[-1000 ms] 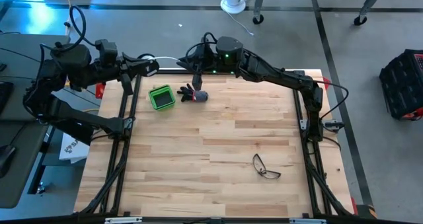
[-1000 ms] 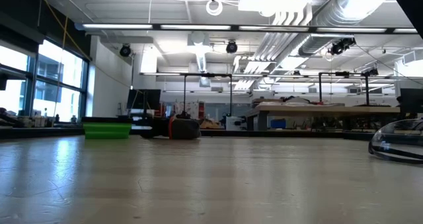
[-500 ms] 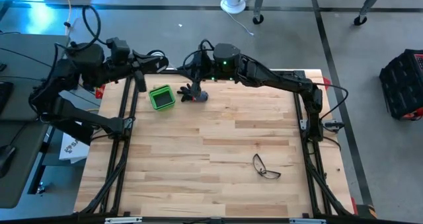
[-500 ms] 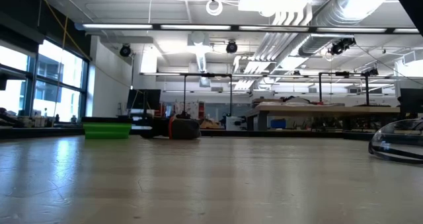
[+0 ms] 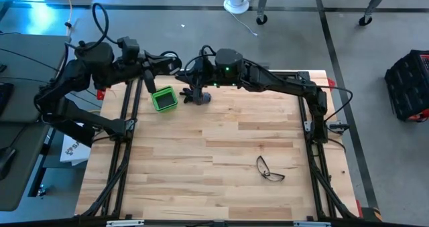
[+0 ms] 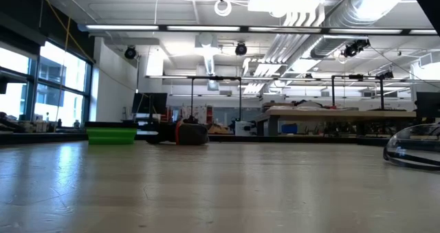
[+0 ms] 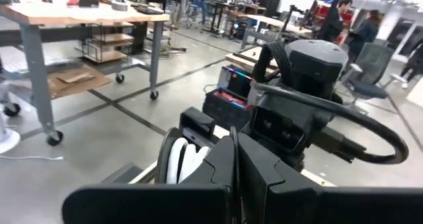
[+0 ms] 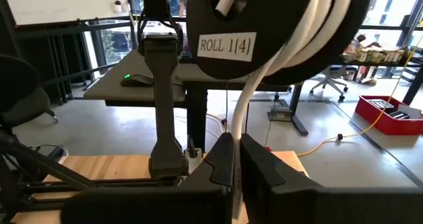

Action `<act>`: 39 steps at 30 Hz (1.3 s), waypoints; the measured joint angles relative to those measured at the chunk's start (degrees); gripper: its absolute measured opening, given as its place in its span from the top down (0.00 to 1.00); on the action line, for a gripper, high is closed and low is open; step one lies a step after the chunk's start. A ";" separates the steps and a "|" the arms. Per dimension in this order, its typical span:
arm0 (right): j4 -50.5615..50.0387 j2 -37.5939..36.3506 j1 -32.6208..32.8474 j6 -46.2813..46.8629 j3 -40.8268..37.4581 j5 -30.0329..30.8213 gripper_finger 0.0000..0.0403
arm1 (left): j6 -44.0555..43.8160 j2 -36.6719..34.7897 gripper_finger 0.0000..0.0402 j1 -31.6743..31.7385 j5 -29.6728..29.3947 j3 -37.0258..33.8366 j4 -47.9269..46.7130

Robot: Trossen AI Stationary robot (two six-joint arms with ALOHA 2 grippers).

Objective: Coil cords
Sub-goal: Coil the white wire on the spool

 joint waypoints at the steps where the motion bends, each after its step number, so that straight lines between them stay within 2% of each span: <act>1: 0.14 0.02 0.02 0.00 0.00 0.00 1.00 | -0.47 0.05 1.00 0.01 0.45 0.00 0.00; 7: 1.55 0.09 0.74 0.46 0.00 -1.77 0.99 | -3.19 0.45 1.00 0.00 0.92 0.00 0.33; 11: 1.40 0.09 1.24 0.48 0.00 -1.85 0.95 | -5.04 0.86 1.00 0.00 1.93 0.00 -0.18; 18: 1.23 0.09 2.27 0.50 -0.02 -1.54 0.77 | -8.99 1.20 1.00 0.02 2.15 0.02 -4.62; 22: 1.05 0.07 2.79 0.49 -0.04 0.28 0.67 | -9.10 1.26 1.00 0.02 2.12 0.02 -4.71; 26: -2.26 -0.07 3.10 -1.05 -0.04 3.97 0.61 | -8.20 1.19 1.00 0.42 1.89 0.02 -5.11; 30: -4.85 -0.16 3.10 -2.60 -0.04 7.86 0.59 | -8.15 0.67 1.00 1.70 2.71 0.02 -4.98; 39: -7.41 -0.83 2.00 -4.54 -0.04 8.09 0.58 | -7.03 0.49 1.00 3.96 6.67 0.02 -6.44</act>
